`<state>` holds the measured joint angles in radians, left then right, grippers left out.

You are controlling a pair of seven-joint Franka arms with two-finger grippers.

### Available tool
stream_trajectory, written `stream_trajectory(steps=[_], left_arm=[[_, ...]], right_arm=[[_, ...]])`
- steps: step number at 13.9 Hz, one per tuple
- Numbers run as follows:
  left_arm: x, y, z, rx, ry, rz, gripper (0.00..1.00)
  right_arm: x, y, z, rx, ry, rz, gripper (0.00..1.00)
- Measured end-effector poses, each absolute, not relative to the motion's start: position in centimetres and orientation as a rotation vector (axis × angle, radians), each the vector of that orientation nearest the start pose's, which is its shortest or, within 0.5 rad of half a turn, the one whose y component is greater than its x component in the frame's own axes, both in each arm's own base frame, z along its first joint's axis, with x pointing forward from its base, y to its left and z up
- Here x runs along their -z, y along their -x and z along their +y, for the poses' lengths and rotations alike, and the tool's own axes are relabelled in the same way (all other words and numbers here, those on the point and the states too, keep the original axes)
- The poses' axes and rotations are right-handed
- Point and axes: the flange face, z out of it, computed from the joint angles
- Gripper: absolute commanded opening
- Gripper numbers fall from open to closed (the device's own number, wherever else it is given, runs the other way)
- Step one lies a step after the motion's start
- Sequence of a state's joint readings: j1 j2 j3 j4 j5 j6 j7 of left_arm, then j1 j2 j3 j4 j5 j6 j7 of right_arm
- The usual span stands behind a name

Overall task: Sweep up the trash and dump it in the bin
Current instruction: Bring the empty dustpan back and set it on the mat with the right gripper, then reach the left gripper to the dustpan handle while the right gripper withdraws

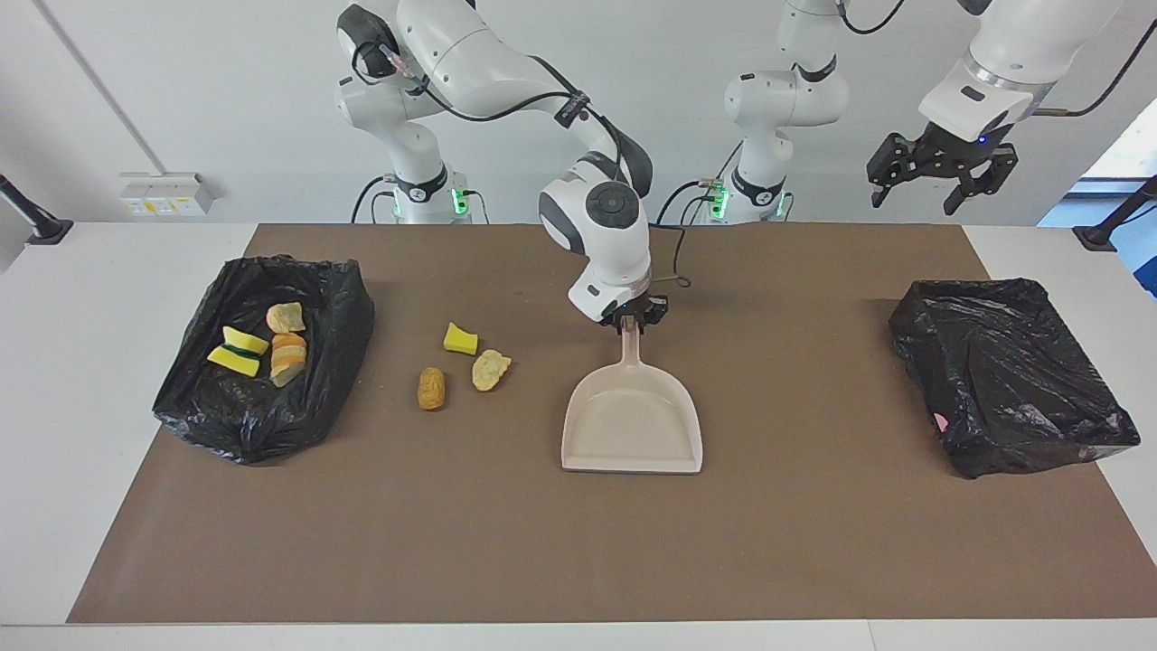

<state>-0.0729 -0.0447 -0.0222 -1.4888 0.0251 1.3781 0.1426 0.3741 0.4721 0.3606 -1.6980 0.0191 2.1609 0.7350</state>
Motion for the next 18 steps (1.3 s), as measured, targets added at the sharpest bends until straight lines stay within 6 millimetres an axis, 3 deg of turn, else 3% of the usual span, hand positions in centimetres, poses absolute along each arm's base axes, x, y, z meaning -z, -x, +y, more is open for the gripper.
stream_trajectory(steps=[5,7,9,14,18], left_arm=[[-67.0,-51.7,-5.3,-0.103,3.095,0.381,1.00],[-67.1,-51.7,-5.5,-0.099,3.094,0.388,1.00],[-67.1,-51.8,-5.6,-0.084,3.095,0.397,1.00],[-65.6,-52.4,-8.5,-0.045,3.085,0.479,1.00],[-61.7,-53.2,-12.9,-0.006,3.075,0.547,1.00]], right_arm=[[-35.2,-52.1,41.9,-0.126,2.985,0.092,1.00],[-36.7,-52.0,41.7,-0.113,2.989,0.088,1.00],[-38.9,-50.6,41.6,-0.153,3.025,0.059,1.00],[-44.5,-44.0,41.1,-0.346,3.095,-0.004,1.00],[-43.4,-36.8,41.8,-0.456,3.073,-0.038,1.00]])
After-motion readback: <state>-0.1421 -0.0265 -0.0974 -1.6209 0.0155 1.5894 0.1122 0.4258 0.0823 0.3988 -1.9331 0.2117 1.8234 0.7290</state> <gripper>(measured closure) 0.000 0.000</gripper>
